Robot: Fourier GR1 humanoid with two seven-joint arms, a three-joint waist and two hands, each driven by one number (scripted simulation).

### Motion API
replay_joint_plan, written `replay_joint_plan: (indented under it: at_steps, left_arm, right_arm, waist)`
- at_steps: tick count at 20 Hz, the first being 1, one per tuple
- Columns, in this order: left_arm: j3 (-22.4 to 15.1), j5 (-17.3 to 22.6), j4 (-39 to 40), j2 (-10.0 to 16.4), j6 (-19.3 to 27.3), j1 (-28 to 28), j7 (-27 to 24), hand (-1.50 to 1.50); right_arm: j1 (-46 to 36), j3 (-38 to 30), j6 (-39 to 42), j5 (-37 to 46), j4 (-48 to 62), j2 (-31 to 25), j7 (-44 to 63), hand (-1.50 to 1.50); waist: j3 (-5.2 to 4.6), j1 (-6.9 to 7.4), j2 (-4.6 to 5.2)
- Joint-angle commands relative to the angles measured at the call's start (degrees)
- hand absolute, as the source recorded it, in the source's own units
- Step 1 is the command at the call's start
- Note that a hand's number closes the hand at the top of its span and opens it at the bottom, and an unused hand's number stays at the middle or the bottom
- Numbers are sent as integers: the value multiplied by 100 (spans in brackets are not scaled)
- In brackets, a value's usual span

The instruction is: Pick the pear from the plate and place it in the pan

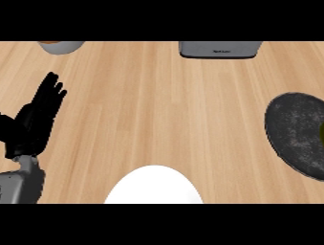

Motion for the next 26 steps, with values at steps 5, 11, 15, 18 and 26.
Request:
replay_joint_plan:
  at_steps: [5,11,15,18,26]
  left_arm:
    - [-125,-124,-121,-132,130,-57,145,0]
    - [-7,-105,351,-138,58,-287,-155,0]
    - [-25,-80,219,-102,-64,-58,-281,0]
    - [-124,-108,99,-145,-34,-140,-105,0]
    - [55,-11,-132,32,-108,16,151,0]
  right_arm:
    - [-1471,239,317,-30,2801,413,-1900,150]
    - [-2198,418,-182,669,4834,1064,-2988,150]
    - [-2454,553,-56,937,5434,1401,-1874,150]
    - [-2553,489,-17,938,6298,1568,-2182,-150]
    - [-3231,-328,846,285,7418,1109,-3752,-150]
  waist:
    - [-2,68,-3]
    - [-3,29,2]
    - [-3,106,18]
    - [3,100,22]
    - [4,42,-1]
